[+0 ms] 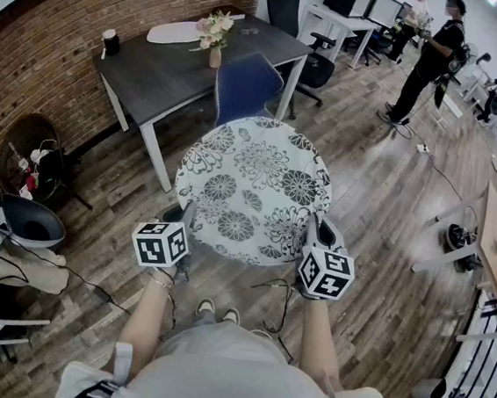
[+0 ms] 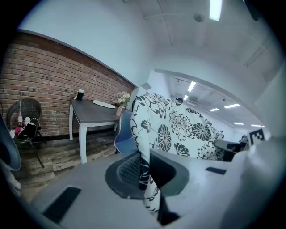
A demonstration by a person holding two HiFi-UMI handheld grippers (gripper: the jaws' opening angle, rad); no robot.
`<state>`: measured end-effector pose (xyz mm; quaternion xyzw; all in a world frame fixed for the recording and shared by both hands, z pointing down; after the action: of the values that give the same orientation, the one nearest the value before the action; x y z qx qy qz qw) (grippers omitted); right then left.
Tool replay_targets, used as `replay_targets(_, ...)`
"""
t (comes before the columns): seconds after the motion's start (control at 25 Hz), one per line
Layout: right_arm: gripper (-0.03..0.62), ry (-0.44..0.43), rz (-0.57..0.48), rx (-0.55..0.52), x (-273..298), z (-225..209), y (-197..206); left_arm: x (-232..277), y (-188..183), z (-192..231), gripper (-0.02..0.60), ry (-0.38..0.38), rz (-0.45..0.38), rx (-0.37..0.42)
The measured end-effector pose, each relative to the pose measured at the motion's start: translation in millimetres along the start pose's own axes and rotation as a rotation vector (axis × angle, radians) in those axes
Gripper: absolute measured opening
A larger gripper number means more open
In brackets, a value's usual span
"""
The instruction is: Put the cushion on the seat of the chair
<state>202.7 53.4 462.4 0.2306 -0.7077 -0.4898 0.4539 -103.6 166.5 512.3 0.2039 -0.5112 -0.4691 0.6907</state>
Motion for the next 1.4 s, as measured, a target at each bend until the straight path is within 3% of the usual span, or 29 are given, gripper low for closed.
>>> replay_targets(0.64,0.02,-0.038,0.05,0.062,6,4,16,7,18,-1,0.017,0.031,0.061,0.0)
replay_targets(1.4,0.02,0.053,0.048,0.121,37,12,36,58,12,32,0.017,0.133,0.113,0.037)
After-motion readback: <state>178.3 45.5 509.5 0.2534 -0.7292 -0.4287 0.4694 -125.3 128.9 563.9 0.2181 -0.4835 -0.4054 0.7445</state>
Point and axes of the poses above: the fingertips, and each gripper's own axes: x forward along the fingers, z to its left, y out of its underside, the point moved 5 cm from there along -x, backward along the fingers, and after that the axes turned 8 degrees about -z, right-handed, at the moved point
